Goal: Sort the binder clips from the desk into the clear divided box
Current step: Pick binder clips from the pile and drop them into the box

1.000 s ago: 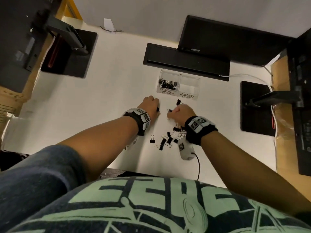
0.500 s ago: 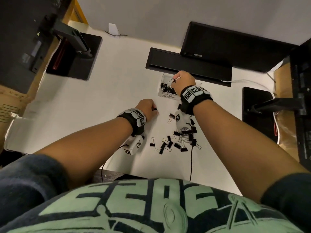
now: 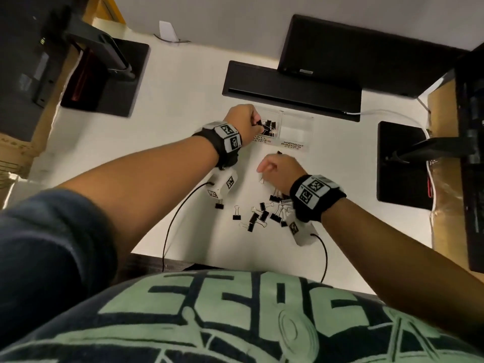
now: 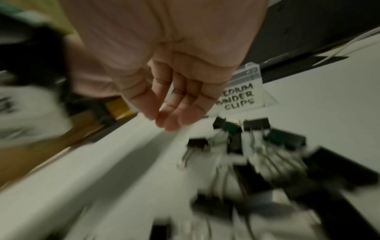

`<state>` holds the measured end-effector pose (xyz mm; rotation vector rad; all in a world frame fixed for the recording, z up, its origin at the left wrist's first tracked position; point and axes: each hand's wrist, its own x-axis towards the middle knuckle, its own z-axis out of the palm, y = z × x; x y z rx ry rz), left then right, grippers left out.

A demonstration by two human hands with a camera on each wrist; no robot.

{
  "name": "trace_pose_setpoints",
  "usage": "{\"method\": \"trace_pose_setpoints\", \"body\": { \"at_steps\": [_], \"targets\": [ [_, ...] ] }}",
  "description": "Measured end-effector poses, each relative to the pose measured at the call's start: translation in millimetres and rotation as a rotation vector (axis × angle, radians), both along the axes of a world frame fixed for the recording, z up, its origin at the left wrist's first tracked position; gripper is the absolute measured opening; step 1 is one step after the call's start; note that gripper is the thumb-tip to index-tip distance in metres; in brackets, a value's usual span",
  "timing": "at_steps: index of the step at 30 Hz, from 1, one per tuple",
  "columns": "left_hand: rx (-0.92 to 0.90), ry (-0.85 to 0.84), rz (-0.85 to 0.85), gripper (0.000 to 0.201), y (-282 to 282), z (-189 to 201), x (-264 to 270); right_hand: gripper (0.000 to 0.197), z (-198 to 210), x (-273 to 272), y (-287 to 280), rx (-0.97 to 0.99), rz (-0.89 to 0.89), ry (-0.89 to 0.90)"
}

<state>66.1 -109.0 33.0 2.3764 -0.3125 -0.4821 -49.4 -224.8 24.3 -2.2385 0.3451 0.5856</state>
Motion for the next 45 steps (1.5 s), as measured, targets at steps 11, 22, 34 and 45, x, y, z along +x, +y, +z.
{"method": "trace_pose_setpoints", "body": {
  "at_steps": [11, 22, 34, 45],
  "targets": [
    [0.121, -0.075, -0.125, 0.034, -14, -14, -3, 0.03, -30, -59, 15, -0.266, 0.611, 0.05],
    [0.231, 0.17, -0.459, 0.025, 57, -23, -96, 0.026, -23, -39, -10, -0.185, 0.255, -0.041],
    [0.355, 0.115, -0.6, 0.024, 75, -57, -139, 0.021, -30, -68, 31, -0.238, 0.639, -0.001],
    [0.106, -0.029, -0.305, 0.015, 84, -52, -129, 0.023, -43, -64, 32, -0.275, 0.472, 0.02]
  ]
}}
